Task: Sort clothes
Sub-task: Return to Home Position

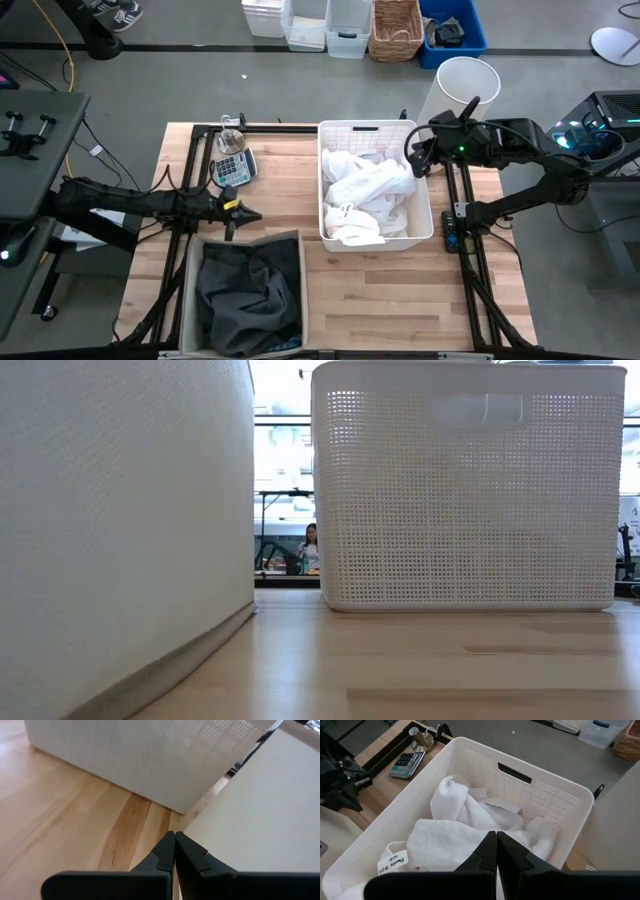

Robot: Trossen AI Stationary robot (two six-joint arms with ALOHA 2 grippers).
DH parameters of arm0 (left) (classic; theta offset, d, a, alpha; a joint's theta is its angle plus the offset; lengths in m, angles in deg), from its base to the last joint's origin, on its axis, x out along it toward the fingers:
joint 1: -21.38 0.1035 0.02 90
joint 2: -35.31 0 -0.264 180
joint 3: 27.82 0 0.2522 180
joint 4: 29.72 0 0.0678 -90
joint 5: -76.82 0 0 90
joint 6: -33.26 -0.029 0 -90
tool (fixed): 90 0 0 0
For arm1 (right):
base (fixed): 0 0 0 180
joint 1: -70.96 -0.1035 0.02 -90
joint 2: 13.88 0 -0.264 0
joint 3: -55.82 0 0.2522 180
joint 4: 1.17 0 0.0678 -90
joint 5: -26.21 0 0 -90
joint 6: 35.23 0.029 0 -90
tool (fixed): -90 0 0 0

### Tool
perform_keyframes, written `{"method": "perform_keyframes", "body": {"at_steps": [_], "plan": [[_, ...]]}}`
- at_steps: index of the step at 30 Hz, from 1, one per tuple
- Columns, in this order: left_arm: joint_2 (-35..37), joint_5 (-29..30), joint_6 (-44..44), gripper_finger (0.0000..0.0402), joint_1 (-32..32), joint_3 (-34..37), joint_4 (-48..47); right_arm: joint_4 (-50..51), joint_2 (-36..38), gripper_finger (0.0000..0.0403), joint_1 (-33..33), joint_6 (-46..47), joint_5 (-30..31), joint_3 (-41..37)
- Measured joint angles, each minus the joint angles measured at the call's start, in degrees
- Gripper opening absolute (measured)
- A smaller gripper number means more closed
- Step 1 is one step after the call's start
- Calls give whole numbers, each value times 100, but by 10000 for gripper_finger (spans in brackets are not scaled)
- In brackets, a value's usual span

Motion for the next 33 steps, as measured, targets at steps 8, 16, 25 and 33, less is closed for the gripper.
{"method": "perform_keyframes", "body": {"at_steps": [8,16,25,33], "plan": [[61,39,511,0,-3,239,64,31,42,0,-17,-309,-297,-187],[56,27,1458,0,-7,247,-60,-1595,1116,0,-433,-54,-608,-2098],[56,36,1457,0,-7,247,-38,-5193,3244,0,-724,22,-716,-5245],[608,51,1460,0,-11,280,-186,-8066,5080,0,-649,-814,-1453,-7005]]}}
